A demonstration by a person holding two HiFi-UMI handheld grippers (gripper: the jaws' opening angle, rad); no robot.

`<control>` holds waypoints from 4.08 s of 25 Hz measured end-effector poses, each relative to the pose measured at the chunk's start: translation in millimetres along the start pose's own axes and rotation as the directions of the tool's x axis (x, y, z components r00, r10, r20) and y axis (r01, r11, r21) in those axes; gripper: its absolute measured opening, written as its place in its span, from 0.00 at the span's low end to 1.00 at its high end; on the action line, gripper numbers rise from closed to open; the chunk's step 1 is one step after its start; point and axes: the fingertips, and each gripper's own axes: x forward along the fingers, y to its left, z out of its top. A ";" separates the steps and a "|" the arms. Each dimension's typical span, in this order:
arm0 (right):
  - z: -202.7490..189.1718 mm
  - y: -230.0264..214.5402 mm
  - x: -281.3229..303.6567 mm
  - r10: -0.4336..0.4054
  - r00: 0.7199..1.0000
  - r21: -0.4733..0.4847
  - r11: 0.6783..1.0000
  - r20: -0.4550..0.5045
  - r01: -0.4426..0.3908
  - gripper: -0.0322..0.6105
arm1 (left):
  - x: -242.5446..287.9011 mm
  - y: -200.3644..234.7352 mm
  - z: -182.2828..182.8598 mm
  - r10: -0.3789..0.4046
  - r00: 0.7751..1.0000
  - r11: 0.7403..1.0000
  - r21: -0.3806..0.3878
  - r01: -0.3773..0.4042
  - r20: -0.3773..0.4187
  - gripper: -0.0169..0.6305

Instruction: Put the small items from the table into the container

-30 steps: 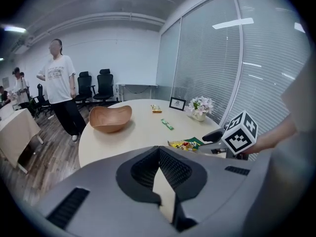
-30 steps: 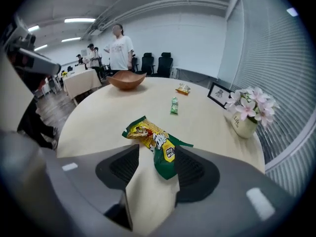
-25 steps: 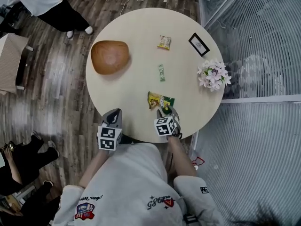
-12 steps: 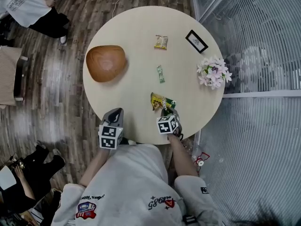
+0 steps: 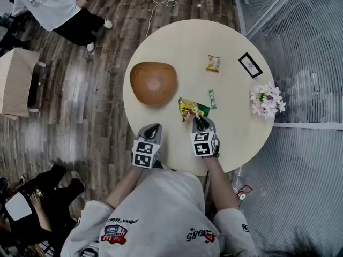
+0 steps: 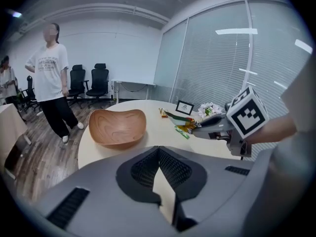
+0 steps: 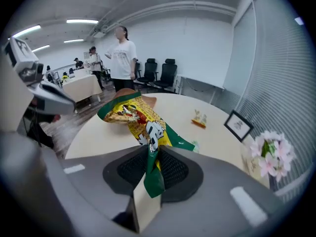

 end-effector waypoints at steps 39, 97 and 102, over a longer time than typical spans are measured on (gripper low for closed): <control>-16.1 8.3 1.2 -0.106 0.994 0.433 0.896 0.007 0.093 0.05 | 53.3 27.8 28.1 -0.212 0.977 0.966 0.142 0.215 -0.034 0.04; 113.0 97.9 112.3 0.280 0.960 -0.134 0.950 -0.029 -0.281 0.18 | 17.6 86.0 13.0 -0.006 1.000 0.999 -0.035 0.006 0.000 0.04; 126.4 131.4 134.7 0.273 0.961 -0.146 0.950 -0.046 -0.277 0.18 | 5.5 97.9 1.7 0.013 1.000 0.999 -0.051 -0.013 -0.008 0.04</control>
